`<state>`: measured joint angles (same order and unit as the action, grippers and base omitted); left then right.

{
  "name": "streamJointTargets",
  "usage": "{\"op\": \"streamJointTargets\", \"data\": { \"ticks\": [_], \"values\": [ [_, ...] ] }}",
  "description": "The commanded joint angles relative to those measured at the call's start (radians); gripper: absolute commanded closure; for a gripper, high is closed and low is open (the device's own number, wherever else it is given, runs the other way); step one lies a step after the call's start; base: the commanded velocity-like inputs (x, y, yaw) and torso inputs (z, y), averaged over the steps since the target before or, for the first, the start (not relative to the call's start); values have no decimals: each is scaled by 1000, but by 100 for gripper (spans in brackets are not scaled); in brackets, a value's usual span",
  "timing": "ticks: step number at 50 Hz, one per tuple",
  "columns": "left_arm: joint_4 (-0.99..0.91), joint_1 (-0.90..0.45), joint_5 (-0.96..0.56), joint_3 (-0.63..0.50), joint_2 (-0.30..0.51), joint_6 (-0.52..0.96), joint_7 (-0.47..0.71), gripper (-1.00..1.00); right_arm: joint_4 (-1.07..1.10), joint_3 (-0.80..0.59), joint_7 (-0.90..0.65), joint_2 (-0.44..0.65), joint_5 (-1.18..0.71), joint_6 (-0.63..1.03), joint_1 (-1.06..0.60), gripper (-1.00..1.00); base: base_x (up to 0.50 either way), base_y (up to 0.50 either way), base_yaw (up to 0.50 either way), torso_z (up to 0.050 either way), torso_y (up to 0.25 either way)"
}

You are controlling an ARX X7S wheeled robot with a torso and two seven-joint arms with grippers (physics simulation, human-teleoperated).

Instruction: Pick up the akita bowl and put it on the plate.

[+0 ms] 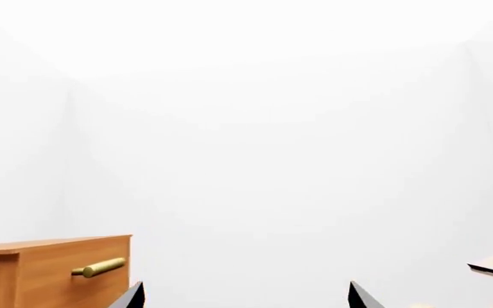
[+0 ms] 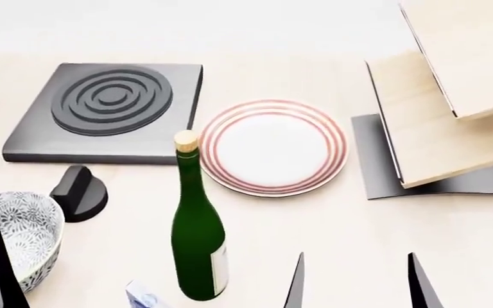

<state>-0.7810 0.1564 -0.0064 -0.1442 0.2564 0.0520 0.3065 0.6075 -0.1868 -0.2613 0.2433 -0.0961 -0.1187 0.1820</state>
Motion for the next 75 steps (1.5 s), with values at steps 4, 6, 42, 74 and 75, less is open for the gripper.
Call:
{"op": "streamJointTargets", "data": {
  "ticks": [4, 6, 42, 74, 75],
  "values": [
    [5, 2, -4, -2, 7, -10, 9, -100, 13, -5, -9, 9, 0, 3, 2, -100, 104, -99, 0, 0, 0],
    [5, 3, -5, -2, 8, -13, 10, -100, 18, -7, -11, 11, 4, 6, 0, -100, 62, -94, 0, 0, 0],
    [12, 4, -13, -7, 24, -22, 30, -100, 16, -40, -23, 28, 30, -15, 5, -100, 190, -50, 0, 0, 0],
    [13, 1, -20, -12, 38, -22, 45, -100, 7, -58, -34, 40, 26, -15, -5, -100, 305, -29, 0, 0, 0],
    [13, 1, -20, -12, 39, -22, 46, -100, 7, -59, -35, 40, 27, -14, -5, -100, 301, -31, 0, 0, 0]
  ]
}}
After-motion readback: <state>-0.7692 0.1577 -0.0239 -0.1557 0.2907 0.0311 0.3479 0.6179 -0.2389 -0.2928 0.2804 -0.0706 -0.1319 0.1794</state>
